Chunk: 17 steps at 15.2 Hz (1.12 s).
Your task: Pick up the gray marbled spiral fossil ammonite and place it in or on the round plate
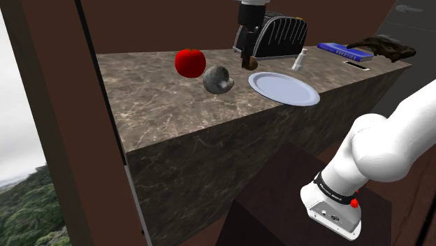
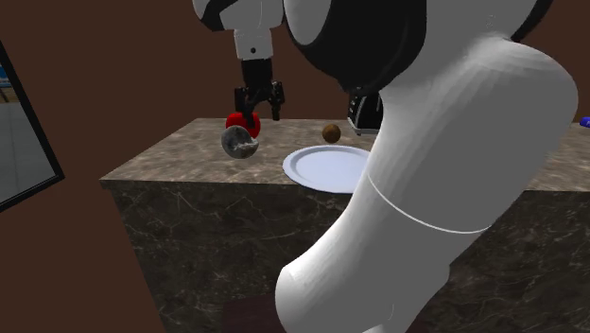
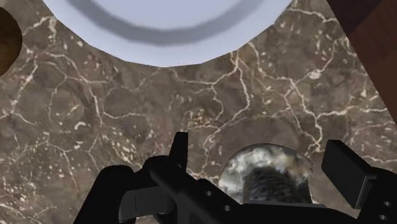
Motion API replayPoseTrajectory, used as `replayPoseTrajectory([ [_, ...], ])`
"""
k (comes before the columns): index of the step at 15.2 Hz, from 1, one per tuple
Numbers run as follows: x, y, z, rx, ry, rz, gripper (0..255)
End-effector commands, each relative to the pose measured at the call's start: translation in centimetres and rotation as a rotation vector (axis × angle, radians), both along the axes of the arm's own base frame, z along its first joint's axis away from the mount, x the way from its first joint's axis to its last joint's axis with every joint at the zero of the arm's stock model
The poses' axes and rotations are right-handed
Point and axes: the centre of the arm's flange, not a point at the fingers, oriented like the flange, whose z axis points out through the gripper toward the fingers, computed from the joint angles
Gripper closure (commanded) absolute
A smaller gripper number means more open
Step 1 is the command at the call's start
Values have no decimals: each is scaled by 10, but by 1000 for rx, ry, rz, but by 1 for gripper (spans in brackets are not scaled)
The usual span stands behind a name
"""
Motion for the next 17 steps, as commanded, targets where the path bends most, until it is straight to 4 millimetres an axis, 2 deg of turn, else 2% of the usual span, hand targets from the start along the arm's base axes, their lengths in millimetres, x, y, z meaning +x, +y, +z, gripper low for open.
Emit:
replayPoseTrajectory([
  [1, 13, 25, 2, -2, -6, 94, 0],
  [6, 36, 86, 10, -8, -19, 319, 0],
  [7, 36, 88, 11, -8, -20, 323, 0],
  [14, 35, 84, -29, -8, -20, 323, 0],
  [17, 35, 84, -29, -8, -20, 323, 0],
])
